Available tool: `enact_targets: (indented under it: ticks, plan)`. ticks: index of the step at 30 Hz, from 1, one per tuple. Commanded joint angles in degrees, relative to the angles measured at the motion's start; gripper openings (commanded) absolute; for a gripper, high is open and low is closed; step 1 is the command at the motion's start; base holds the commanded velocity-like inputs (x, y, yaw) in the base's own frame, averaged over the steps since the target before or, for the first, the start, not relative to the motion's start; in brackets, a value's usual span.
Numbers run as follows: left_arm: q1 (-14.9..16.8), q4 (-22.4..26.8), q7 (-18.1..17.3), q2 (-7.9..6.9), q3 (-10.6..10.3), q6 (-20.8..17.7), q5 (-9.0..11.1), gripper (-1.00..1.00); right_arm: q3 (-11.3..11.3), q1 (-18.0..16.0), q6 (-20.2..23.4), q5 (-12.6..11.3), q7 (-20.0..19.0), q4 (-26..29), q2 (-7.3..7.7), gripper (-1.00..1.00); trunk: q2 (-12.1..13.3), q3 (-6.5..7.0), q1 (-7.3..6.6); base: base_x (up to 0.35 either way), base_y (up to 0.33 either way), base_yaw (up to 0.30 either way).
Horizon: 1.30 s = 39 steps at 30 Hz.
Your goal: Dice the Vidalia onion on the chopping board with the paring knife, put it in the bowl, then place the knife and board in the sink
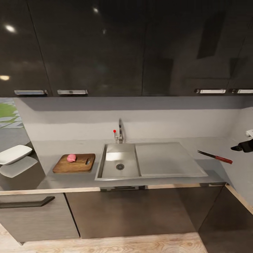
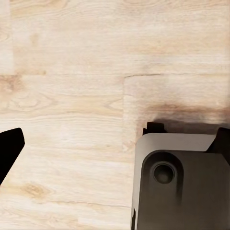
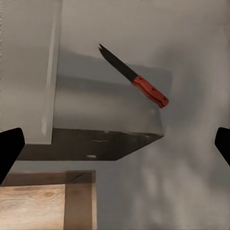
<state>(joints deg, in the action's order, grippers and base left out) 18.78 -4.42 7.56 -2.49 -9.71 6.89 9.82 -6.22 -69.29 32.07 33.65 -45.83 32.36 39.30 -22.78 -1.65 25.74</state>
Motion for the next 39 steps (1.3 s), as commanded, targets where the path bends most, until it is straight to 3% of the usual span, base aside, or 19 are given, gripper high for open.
enact_targets:
  ticks: [1, 15, 39]
  plan:
    - [0.11, -0.24, -0.01, 0.03, -0.49, 0.41, 0.55, 1.0, -0.28, -0.06, 0.13, 0.49, -0.53, 0.0, -0.07, 1.0, -0.14, -0.13, 0.04, 0.0, 0.0, -0.009]
    - [0.11, -0.24, -0.01, 0.1, -0.51, 0.41, 0.55, 1.0, -0.27, -0.06, 0.18, 0.36, -0.36, -2.37, -0.53, 1.0, -0.14, -0.13, 0.04, 0.023, -0.033, -0.001]
    - [0.11, -0.23, -0.01, 0.12, -0.49, 0.42, 0.55, 1.0, -0.12, -0.06, -0.34, 0.45, 2.22, -6.84, -0.63, 1.0, -0.14, -0.13, 0.04, 0.215, -0.194, 0.0]
